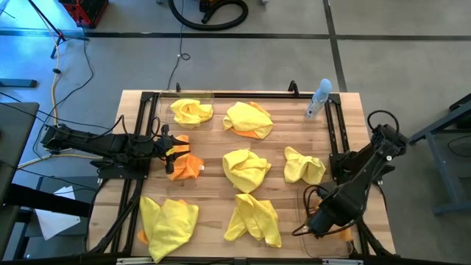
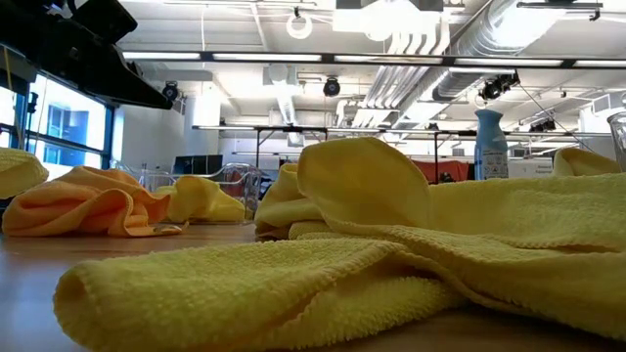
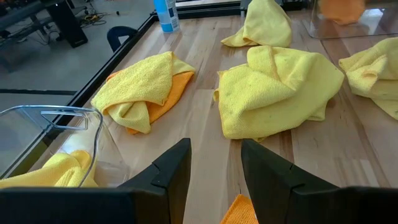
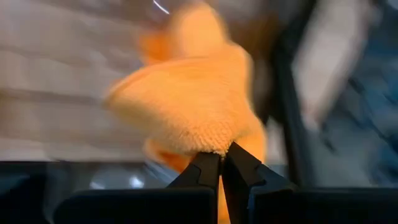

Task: Sort microfiber towel by color & place in baskets
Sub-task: Put the orange towel into the bottom transparent bin, then put the yellow towel into the top transparent bin

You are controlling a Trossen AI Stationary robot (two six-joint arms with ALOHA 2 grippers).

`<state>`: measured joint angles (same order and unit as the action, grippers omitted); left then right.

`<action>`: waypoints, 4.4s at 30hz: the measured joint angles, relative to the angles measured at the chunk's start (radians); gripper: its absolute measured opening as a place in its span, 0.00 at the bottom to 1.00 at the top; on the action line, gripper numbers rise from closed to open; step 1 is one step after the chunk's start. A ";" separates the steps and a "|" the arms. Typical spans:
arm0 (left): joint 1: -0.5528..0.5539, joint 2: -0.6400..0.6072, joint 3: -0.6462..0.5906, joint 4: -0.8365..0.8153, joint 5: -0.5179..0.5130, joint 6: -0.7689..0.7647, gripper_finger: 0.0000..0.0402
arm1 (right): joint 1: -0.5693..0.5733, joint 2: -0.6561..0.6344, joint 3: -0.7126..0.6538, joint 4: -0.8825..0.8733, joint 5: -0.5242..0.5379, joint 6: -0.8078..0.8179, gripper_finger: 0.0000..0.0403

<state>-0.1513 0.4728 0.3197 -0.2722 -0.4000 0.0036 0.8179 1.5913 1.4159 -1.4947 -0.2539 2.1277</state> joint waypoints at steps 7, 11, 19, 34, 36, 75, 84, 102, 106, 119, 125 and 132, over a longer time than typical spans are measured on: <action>0.000 0.000 0.000 -0.002 0.000 0.000 0.32 | -0.005 0.000 -0.139 0.223 -0.039 0.006 0.00; 0.000 0.000 0.000 -0.002 0.000 0.000 0.32 | 0.011 -0.001 -0.240 0.365 0.000 0.018 0.00; 0.000 0.000 0.000 -0.002 0.000 0.000 0.32 | 0.016 -0.001 -0.431 0.583 0.045 0.032 0.00; 0.000 0.000 0.000 -0.002 0.000 0.000 0.32 | 0.020 -0.001 -0.462 0.648 0.045 0.010 0.23; 0.000 0.000 0.000 -0.002 0.000 0.000 0.32 | 0.024 -0.001 -0.434 0.608 0.045 -0.002 0.27; 0.000 0.048 0.000 0.119 0.000 -0.027 0.32 | -0.442 -0.130 -0.460 0.796 0.932 -1.128 0.33; 0.000 0.197 0.000 0.299 -0.015 0.025 0.32 | -0.511 -0.320 -0.696 1.097 0.933 -1.410 0.33; -0.026 0.733 0.347 0.288 -0.003 -0.037 0.32 | -0.368 -0.583 -0.889 1.107 0.933 -1.342 0.33; -0.054 0.876 0.442 0.268 -0.005 -0.088 0.32 | -0.305 -0.638 -0.889 1.027 0.958 -1.340 0.33; -0.057 1.182 0.685 0.212 -0.005 -0.113 0.32 | -0.160 -0.763 -0.889 0.916 1.116 -1.345 0.33; -0.016 1.265 0.718 0.160 -0.004 -0.153 0.32 | -0.148 -0.763 -0.889 0.906 1.116 -1.350 0.33; 0.030 1.302 0.719 0.072 -0.008 -0.179 0.30 | -0.148 -0.761 -0.889 0.907 1.116 -1.343 0.33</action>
<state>-0.1216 1.7744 1.0386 -0.1999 -0.4082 -0.1749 0.6697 0.8299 0.5270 -0.5873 0.8623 0.7849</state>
